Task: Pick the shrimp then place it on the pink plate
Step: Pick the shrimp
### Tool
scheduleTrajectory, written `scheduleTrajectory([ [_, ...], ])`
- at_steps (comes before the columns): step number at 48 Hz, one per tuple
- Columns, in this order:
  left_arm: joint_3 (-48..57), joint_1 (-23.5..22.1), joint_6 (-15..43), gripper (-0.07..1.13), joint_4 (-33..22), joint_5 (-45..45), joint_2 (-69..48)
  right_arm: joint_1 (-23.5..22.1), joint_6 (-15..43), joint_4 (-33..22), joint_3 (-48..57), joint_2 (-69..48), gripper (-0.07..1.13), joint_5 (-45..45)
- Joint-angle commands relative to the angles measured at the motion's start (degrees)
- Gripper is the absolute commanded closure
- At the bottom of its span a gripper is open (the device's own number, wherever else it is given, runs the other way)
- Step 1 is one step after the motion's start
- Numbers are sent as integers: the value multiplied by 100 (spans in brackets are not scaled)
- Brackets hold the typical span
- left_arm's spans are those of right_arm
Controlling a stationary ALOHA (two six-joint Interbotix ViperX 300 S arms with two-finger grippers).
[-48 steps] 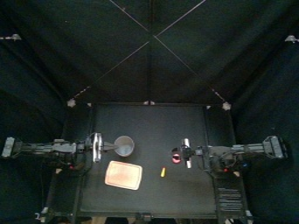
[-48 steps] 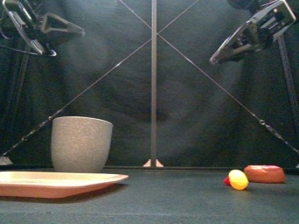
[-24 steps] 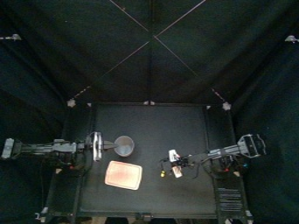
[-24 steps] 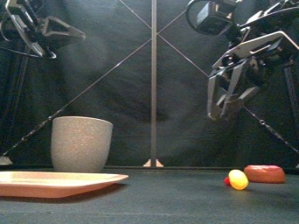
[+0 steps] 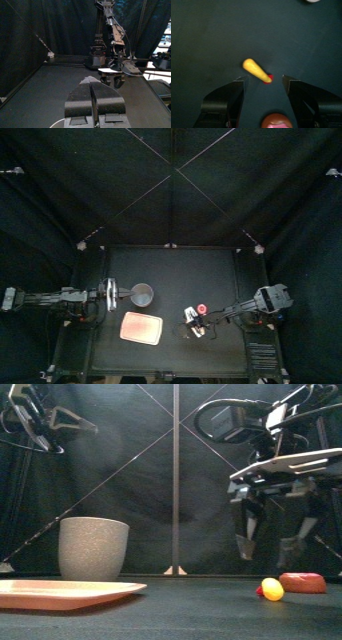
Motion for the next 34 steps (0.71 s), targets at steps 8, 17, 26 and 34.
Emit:
scheduleTrajectory([
  [8, -70, 26, 9, 95, 70, -53, 26, 132, -167, 448, -79, 255, 15, -264],
  [17, -70, 26, 0, 95, 62, -53, 26, 97, -149, 272, -62, 334, 15, -299],
  [26, -35, 26, 0, 95, 70, -62, 18, 62, -149, 308, -35, 422, 17, -299],
  [34, -18, 26, 0, 95, 62, -62, 18, 44, -132, 431, -26, 422, 29, -264],
])
